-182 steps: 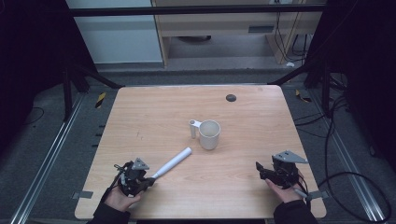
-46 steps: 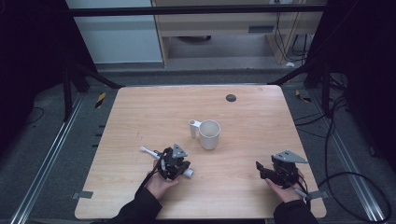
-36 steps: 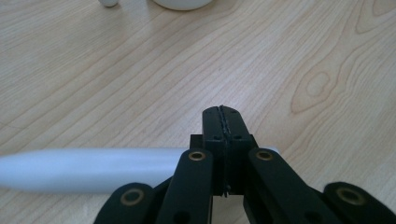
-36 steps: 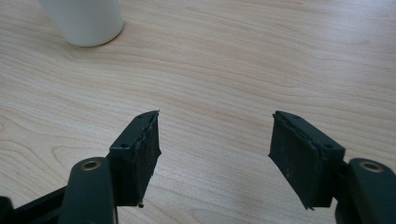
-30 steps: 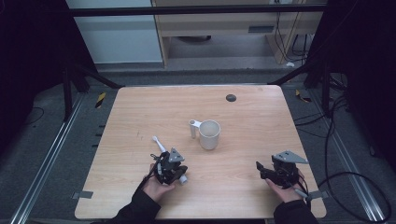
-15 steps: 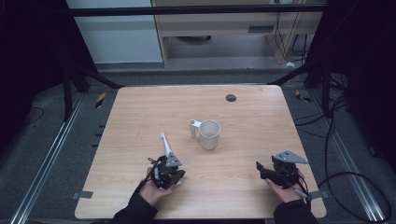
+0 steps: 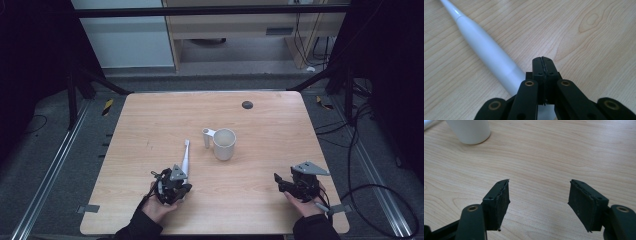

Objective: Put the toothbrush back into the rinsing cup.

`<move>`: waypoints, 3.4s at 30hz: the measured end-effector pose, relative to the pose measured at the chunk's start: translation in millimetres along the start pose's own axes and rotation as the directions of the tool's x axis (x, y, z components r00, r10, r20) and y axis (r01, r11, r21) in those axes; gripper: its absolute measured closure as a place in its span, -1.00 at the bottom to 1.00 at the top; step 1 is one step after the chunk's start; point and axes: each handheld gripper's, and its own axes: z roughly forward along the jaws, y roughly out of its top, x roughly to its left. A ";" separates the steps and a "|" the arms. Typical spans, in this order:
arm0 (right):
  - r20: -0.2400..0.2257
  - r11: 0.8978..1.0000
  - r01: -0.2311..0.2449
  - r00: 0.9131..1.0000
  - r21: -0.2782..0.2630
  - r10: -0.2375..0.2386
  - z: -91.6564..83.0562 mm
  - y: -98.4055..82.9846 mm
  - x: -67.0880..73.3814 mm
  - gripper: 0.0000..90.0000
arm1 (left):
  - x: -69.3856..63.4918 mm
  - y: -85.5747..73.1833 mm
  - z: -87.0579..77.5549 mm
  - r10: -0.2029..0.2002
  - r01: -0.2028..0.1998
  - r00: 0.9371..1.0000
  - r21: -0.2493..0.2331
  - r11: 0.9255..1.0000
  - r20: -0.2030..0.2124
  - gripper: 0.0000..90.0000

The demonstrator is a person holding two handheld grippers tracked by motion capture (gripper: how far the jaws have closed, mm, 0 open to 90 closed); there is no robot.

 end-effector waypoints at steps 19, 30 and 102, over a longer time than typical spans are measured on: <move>-0.002 1.000 -0.001 1.000 0.001 0.001 0.2 0.0 0.4 -0.27 | 7.6 -8.4 -8.3 -0.025 0.025 1.000 0.000 1.000 -0.013 0.99; -0.002 1.000 -0.002 1.000 0.003 0.002 0.4 -0.1 0.5 -0.27 | 15.0 -14.8 -14.1 -0.043 0.043 0.999 0.001 0.999 -0.026 0.99; 0.000 1.000 -0.001 1.000 0.008 0.001 2.4 -0.3 -0.8 -0.27 | 85.7 15.0 -45.0 -0.169 0.153 0.945 -0.079 0.985 -0.280 -0.04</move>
